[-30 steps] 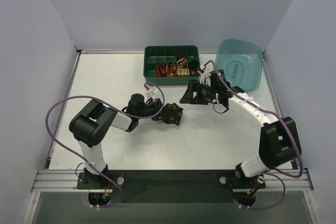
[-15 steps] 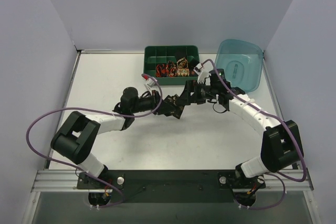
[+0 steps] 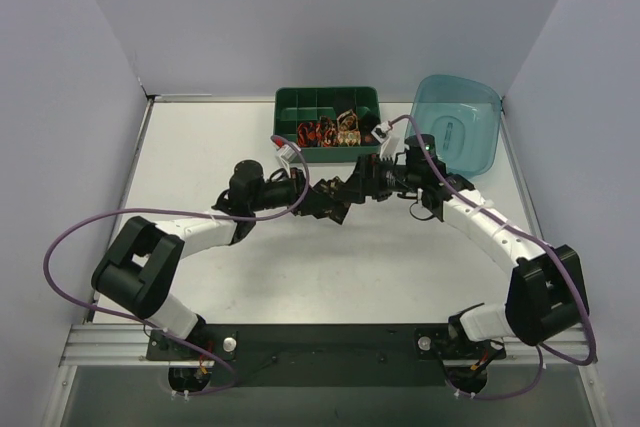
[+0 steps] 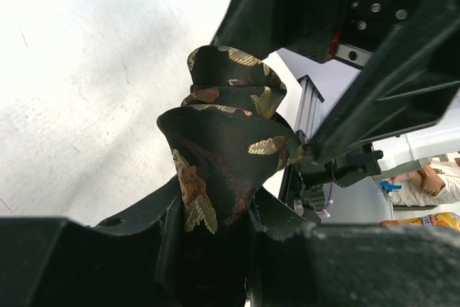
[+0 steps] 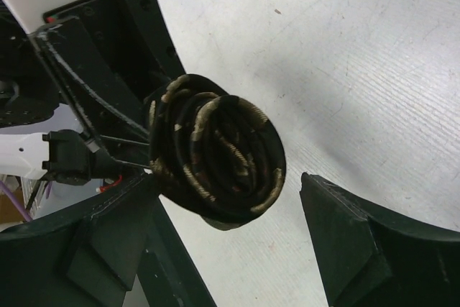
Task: Roll the ties
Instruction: Pick up the tie at the center of the board.
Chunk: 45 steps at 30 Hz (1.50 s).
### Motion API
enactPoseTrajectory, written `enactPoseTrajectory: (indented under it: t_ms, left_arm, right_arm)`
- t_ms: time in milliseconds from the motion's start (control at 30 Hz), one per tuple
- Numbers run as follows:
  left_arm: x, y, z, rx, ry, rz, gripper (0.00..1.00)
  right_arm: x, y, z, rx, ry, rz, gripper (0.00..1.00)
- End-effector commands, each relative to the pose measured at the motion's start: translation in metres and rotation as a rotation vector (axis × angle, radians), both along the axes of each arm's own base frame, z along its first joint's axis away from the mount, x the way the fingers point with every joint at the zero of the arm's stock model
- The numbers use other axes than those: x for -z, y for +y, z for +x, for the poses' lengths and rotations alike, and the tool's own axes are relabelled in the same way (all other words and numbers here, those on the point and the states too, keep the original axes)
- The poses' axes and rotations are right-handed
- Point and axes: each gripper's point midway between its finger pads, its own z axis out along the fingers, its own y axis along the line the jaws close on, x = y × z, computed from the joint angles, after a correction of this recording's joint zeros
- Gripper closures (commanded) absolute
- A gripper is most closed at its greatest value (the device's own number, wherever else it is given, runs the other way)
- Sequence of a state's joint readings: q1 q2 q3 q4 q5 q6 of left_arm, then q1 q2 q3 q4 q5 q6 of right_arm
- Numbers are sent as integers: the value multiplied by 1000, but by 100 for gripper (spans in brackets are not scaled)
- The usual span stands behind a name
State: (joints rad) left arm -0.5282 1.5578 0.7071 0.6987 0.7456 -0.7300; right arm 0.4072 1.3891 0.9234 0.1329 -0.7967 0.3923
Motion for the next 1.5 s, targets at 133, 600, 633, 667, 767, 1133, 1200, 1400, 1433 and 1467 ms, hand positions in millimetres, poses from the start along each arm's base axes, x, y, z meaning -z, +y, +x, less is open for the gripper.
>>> enactPoseTrajectory:
  t_ms: [133,600,633,667,767,1133,1200,1400,1433,1467]
  left_arm:
    - [-40,-5,11,3,-120,-47,73]
    - [-59,-8,5,43,-150,-102,73]
    - [-63,-8,2,49,-155,-114,73]
    - [-64,-8,-1,60,-159,-120,73]
    - [-72,-7,-7,88,-173,-147,73]
    - [-104,-7,-24,158,-214,-253,73]
    - [-107,-7,-24,157,-221,-258,73]
    - [-115,-6,-26,161,-234,-274,73]
    - [-117,-6,-26,162,-238,-278,73]
    - [-119,-6,-27,160,-244,-286,73]
  right_arm:
    - [-38,-1,2,-12,-115,49,16]
    - [-29,7,11,3,-103,45,16]
    - [-32,9,12,-6,-108,54,16]
    - [-34,11,12,-11,-109,62,16]
    - [-40,14,13,-28,-116,84,16]
    - [-77,31,-6,-149,-128,273,30]
    - [-84,34,-10,-174,-134,305,37]
    - [-88,37,-15,-202,-127,317,63]
    - [-89,37,-16,-207,-121,320,72]
    - [-90,38,-17,-212,-125,323,76]
